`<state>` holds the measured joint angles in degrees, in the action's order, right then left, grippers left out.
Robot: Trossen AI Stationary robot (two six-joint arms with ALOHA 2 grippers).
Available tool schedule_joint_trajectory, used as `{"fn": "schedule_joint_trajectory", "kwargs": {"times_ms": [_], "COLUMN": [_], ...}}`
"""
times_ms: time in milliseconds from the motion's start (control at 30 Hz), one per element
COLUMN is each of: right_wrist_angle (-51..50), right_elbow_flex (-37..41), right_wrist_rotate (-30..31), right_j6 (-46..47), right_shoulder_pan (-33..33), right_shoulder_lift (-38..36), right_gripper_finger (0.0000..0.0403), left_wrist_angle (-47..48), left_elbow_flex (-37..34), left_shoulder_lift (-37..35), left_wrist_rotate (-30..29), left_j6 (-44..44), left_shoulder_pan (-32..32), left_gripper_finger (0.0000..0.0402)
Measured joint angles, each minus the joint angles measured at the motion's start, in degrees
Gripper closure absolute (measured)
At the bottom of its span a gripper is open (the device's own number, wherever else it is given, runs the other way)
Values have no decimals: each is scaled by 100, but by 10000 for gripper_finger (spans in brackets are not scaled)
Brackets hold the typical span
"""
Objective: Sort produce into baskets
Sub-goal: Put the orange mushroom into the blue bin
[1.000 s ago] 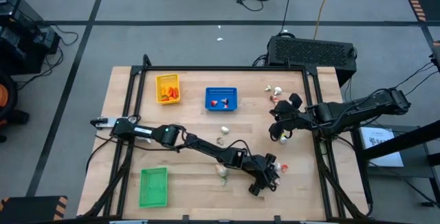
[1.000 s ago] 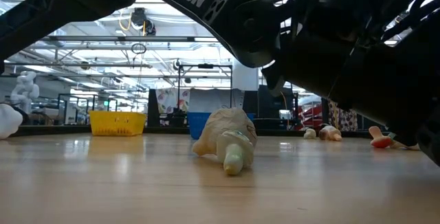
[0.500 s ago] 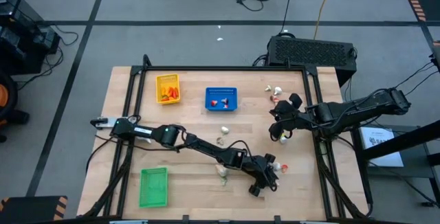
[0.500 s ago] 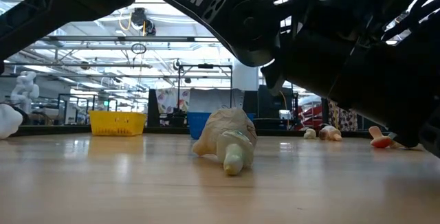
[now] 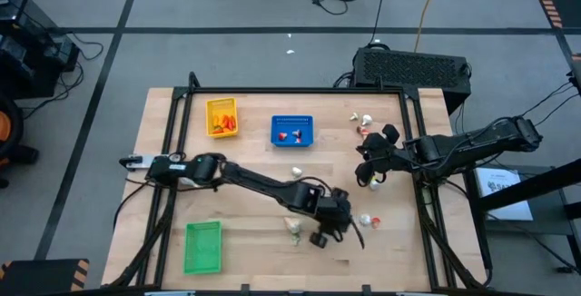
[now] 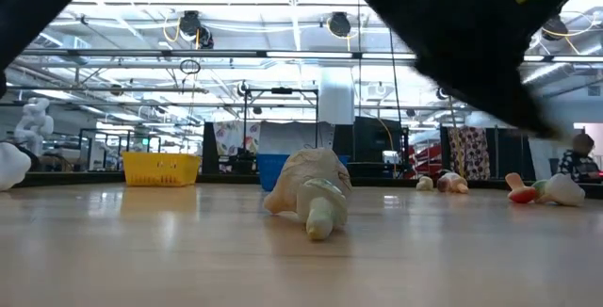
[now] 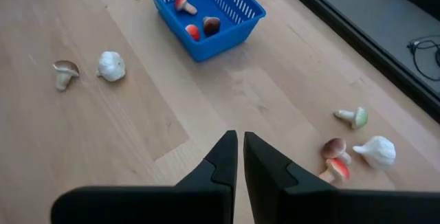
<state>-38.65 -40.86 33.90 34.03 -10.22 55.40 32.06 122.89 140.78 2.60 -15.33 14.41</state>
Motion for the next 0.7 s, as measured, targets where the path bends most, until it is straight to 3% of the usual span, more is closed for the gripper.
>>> {"fn": "schedule_joint_trajectory", "kwargs": {"times_ms": [233, 367, 567, 700], "right_wrist_angle": [12, 19, -3, -35], "right_elbow_flex": [0, 0, 1, 0], "right_wrist_rotate": [-126, -123, -144, -313], "right_j6": [210, 284, 456, 447], "right_shoulder_pan": [0, 0, -6, -29], "right_shoulder_lift": [2, 4, 103, 269], "right_gripper_finger": [385, 385, 385, 385], "left_wrist_angle": [3229, 4314, 4283, 3624], "left_elbow_flex": [-12, -172, -837, -1578], "left_shoulder_lift": [-888, -1309, -2202, -2869], "left_wrist_rotate": [-1747, -2180, -2522, -2185], "left_j6": [95, 261, 85, -5], "left_shoulder_pan": [88, -51, -881, -1774], "left_gripper_finger": [287, 287, 287, 287]}}
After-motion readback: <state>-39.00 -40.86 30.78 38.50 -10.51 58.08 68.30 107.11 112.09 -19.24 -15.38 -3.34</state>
